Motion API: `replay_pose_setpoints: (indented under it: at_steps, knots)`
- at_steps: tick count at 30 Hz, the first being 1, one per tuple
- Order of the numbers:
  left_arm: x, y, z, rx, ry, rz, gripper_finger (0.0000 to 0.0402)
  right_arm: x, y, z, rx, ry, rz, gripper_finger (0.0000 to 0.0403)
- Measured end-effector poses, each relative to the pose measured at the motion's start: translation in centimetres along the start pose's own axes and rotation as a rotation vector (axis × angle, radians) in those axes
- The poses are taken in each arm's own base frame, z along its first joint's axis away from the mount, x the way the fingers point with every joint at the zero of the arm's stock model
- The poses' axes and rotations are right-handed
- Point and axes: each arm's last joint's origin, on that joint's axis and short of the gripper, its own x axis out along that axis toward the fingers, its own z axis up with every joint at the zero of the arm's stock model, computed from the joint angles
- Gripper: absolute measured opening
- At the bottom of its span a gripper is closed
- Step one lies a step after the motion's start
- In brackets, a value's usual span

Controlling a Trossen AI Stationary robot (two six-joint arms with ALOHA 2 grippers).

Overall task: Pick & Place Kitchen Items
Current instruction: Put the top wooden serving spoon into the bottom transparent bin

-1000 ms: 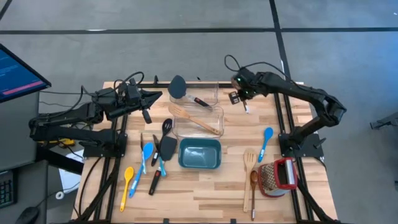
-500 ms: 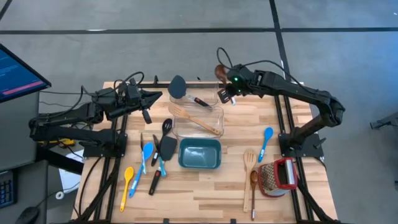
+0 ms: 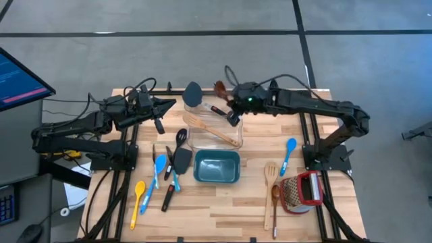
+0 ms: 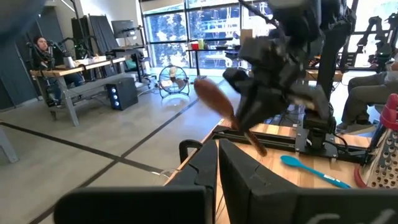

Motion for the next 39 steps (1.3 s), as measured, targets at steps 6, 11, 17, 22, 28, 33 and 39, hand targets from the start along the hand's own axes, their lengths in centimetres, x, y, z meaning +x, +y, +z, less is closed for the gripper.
replay_pose_setpoints:
  at_steps: [6, 11, 17, 22, 28, 33, 39]
  knots:
    - [0.0, 0.0, 0.0, 0.000, 0.000, 0.000, 0.0004, 2.7, 1.4, -0.6, -0.016, 0.038, 0.083, 0.0027]
    - [0.0, 0.0, 0.0, 0.000, 0.000, -0.001, 0.0004, 5.7, 2.6, -0.9, -0.072, 0.110, 0.128, 0.0027]
    - [0.0, 0.0, 0.0, 0.000, 0.000, -0.001, 0.0004, 9.0, 3.7, -1.2, -0.190, 0.201, 0.144, 0.0027]
    - [0.0, 0.0, 0.0, 0.000, 0.000, -0.002, 0.0004, 11.4, 4.3, -1.8, -0.218, 0.287, 0.221, 0.0027]
    - [0.0, -0.1, 0.0, 0.000, 0.000, -0.007, 0.0004, 13.4, 4.9, -3.7, -0.290, 0.405, 0.307, 0.0027]
    - [0.0, -0.1, 0.0, 0.001, 0.001, -0.007, 0.0004, 14.6, 5.2, -4.8, -0.275, 0.462, 0.394, 0.0027]
    - [0.0, -0.1, 0.0, 0.001, 0.002, -0.006, 0.0004, 14.6, 4.8, -5.2, -0.318, 0.502, 0.402, 0.0027]
